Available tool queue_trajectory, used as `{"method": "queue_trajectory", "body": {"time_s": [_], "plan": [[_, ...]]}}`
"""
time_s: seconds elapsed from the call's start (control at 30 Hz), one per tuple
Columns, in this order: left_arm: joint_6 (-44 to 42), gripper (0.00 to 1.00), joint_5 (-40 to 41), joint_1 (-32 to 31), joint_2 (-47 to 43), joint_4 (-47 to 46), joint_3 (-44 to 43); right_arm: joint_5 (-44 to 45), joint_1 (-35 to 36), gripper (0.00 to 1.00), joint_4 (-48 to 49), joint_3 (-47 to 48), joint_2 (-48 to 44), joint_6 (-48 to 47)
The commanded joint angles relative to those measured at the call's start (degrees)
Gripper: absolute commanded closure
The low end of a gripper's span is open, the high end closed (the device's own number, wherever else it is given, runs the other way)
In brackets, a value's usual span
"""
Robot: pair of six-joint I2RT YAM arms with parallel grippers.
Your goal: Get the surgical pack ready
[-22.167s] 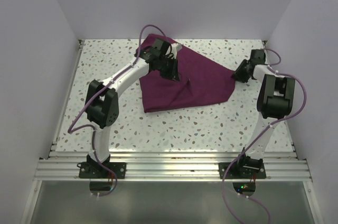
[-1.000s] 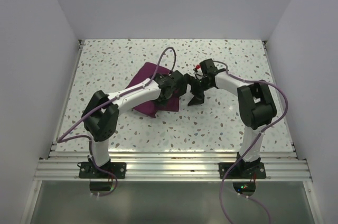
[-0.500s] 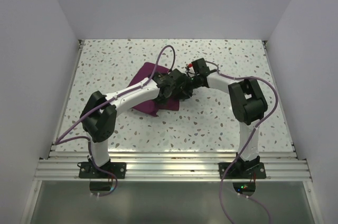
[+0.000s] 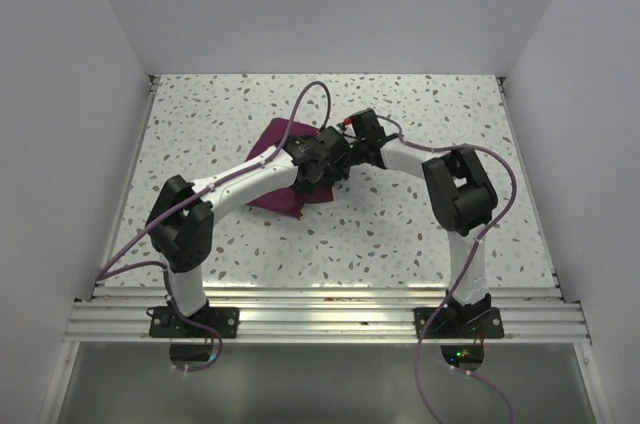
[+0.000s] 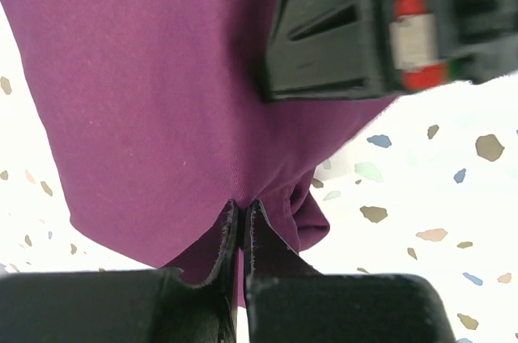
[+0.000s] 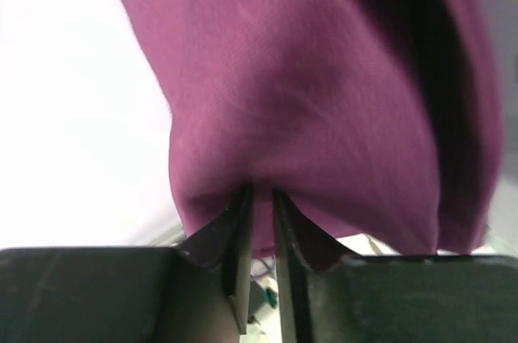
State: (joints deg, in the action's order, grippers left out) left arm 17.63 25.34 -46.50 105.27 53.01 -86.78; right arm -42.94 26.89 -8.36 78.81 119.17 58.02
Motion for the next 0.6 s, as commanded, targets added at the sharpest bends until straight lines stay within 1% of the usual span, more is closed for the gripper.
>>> {"method": "queue_trajectory", "body": {"time_s": [0.0, 0.03, 0.07, 0.1, 0.17, 0.27, 0.3, 0.33, 0.37, 0.43, 0.47, 0.53, 0.57], "plan": [[-1.89, 1.0, -0.29, 0.36, -4.46, -5.02, -1.9, 0.39, 1.23, 0.82, 7.82, 2.14, 1.06, 7.17], [-2.16, 1.0, -0.38, 0.36, -4.55, -5.2, -1.99, 0.75, 1.75, 0.85, 10.01, 1.53, 1.23, 8.85], [-2.25, 1.0, -0.56, 0.36, -4.46, -5.29, -1.99, 1.53, 1.93, 0.85, 14.82, 1.18, 1.76, 10.52], [-2.42, 1.0, -0.64, 0.27, -4.29, -5.29, -1.99, 2.15, 2.19, 0.86, 16.43, 1.0, 2.2, 13.32], [-2.69, 1.0, -1.35, 0.27, -4.29, -5.55, -1.64, 4.6, 3.07, 0.87, 20.03, 1.35, 2.81, 15.01], [-2.95, 1.0, -1.88, 0.36, -4.64, -6.6, -0.94, 7.42, 3.95, 0.88, 21.62, 2.49, 4.22, 15.89], [-3.04, 1.0, -2.05, 0.36, -4.73, -6.69, -0.76, 9.08, 4.04, 0.88, 24.42, 2.41, 5.18, 17.2], [-3.21, 1.0, -2.14, 0.36, -4.64, -7.04, -0.67, 9.8, 4.22, 0.88, 26.79, 1.71, 5.54, 18.26], [-3.21, 1.0, -2.23, 0.36, -4.47, -7.13, -0.67, 10.67, 4.39, 0.88, 32.99, 1.01, 5.98, 19.31], [-3.3, 1.0, -2.58, 0.36, -4.38, -7.22, -0.58, 13.75, 4.48, 0.87, 35.6, -0.58, 7.47, 21.69], [-3.3, 1.0, -2.58, 0.36, -4.2, -7.31, -0.41, 14.37, 4.39, 0.87, 40.57, -0.93, 8.0, 22.39], [-3.3, 1.0, -2.67, 0.36, -4.2, -7.4, -0.23, 16.29, 4.31, 0.85, 42.63, -1.28, 9.49, 23.01], [-3.3, 1.0, -2.67, 0.36, -4.29, -7.49, 0.03, 16.92, 4.39, 0.84, 45.51, -1.63, 9.93, 24.23]]}}
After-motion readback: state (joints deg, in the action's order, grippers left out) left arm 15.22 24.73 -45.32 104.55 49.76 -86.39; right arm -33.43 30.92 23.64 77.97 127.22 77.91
